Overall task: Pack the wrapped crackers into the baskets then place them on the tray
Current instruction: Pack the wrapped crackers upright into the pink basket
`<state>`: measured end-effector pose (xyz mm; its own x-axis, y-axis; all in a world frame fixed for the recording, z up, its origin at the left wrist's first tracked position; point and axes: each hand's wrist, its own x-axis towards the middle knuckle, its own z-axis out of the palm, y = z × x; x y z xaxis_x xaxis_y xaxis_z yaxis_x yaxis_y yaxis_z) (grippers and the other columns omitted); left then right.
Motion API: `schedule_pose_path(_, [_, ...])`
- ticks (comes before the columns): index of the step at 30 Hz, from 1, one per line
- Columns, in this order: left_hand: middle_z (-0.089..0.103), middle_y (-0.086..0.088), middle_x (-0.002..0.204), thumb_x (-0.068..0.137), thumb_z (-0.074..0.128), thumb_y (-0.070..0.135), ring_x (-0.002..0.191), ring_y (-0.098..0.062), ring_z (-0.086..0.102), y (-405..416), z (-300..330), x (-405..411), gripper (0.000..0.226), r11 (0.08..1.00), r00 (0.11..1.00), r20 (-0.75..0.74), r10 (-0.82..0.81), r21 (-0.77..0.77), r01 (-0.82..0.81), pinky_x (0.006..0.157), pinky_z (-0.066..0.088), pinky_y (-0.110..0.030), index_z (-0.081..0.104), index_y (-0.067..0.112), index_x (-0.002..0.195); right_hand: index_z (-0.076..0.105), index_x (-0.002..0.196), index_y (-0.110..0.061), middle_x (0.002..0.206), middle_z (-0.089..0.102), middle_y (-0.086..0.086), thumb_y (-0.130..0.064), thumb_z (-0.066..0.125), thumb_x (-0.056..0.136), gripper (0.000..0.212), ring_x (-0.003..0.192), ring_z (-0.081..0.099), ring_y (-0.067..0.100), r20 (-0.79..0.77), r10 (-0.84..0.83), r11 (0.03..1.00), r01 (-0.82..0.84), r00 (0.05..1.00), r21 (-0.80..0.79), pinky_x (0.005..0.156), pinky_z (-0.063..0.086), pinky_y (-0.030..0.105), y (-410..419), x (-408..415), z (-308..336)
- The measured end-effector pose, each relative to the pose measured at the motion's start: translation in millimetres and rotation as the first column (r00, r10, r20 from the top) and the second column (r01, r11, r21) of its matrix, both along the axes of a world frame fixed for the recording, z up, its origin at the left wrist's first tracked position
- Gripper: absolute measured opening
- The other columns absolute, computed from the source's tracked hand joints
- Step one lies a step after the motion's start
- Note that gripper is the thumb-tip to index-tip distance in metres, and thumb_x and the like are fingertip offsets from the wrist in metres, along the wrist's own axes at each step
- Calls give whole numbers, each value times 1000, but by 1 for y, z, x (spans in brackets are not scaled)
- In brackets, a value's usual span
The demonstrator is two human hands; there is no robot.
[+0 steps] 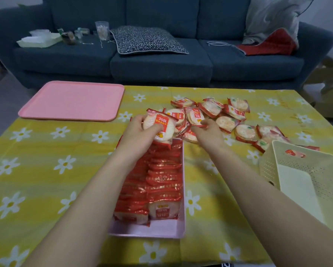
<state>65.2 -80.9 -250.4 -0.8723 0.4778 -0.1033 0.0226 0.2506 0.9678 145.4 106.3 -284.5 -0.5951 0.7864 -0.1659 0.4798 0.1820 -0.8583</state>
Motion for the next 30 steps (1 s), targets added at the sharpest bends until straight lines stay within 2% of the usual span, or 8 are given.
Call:
schedule_pose_path(3, [72, 9, 106, 88, 71, 27, 93, -8, 69, -1, -3, -10, 34, 1000, 999, 42, 25, 18, -25, 74, 50, -26, 61, 24, 120, 35, 152, -27, 153, 36, 16, -46, 60, 88, 71, 135, 41, 38, 278, 110, 970, -164, 954, 180, 104, 46, 52, 23, -36, -26])
schedule_pose_path(7, [73, 12, 105, 87, 70, 35, 93, -7, 69, 1, -9, -17, 34, 1000, 997, 71, 22, -7, -22, 81, 54, -32, 59, 30, 120, 27, 153, -40, 163, 12, 18, -64, 45, 91, 69, 151, 12, 39, 382, 130, 964, -206, 915, 166, 121, 21, 52, 39, -69, -41])
schedule_pose_path(11, [74, 16, 99, 83, 70, 39, 93, -8, 71, 5, -13, -24, 34, 998, 994, 99, 55, -14, -53, 93, 56, -44, 60, 35, 115, 50, 133, -33, 148, 35, 18, -59, 43, 94, 47, 140, 28, 38, 356, 88, 956, -179, 930, 231, 115, 27, 51, 41, -84, -39])
schedule_pose_path(14, [75, 12, 101, 85, 69, 36, 94, -11, 72, 6, -12, -28, 32, 998, 987, 146, 66, 15, -68, 95, 56, -47, 60, 33, 116, 56, 120, -29, 137, 36, 15, -55, 55, 90, 40, 127, 43, 41, 325, 57, 965, -136, 944, 226, 111, 37, 51, 46, -86, -38])
schedule_pose_path(17, [75, 7, 104, 89, 68, 29, 95, -15, 73, 5, -13, -32, 26, 996, 981, 178, 78, 36, -86, 95, 56, -48, 60, 30, 114, 47, 129, -23, 140, 32, 15, -47, 74, 80, 61, 117, 53, 39, 277, 21, 981, -73, 961, 178, 103, 48, 48, 50, -82, -36])
schedule_pose_path(21, [77, 4, 101, 87, 69, 27, 93, -18, 75, 1, -14, -39, 23, 989, 970, 211, 122, 60, -138, 93, 58, -51, 63, 29, 109, 33, 141, -15, 141, 37, 19, -28, 81, 76, 82, 128, 43, 39, 272, -36, 959, -44, 961, 281, 101, 48, 45, 52, -81, -26])
schedule_pose_path(24, [77, 3, 100, 88, 69, 25, 91, -18, 75, -3, -14, -42, 24, 985, 964, 227, 138, 69, -158, 92, 59, -51, 63, 28, 111, 37, 142, -12, 131, 52, 8, -1, 73, 82, 71, 108, 54, 26, 151, 27, 995, -41, 988, 92, 72, 58, 27, 54, -91, -7])
schedule_pose_path(30, [77, 3, 100, 79, 69, 33, 92, -19, 75, -12, -13, -46, 33, 985, 961, 235, 148, 51, -164, 92, 58, -53, 62, 27, 110, 66, 110, -12, 87, 66, -1, -7, 68, 81, 30, 77, 63, 11, -29, 149, 984, -146, 988, 101, 56, 48, 23, 42, -121, 36])
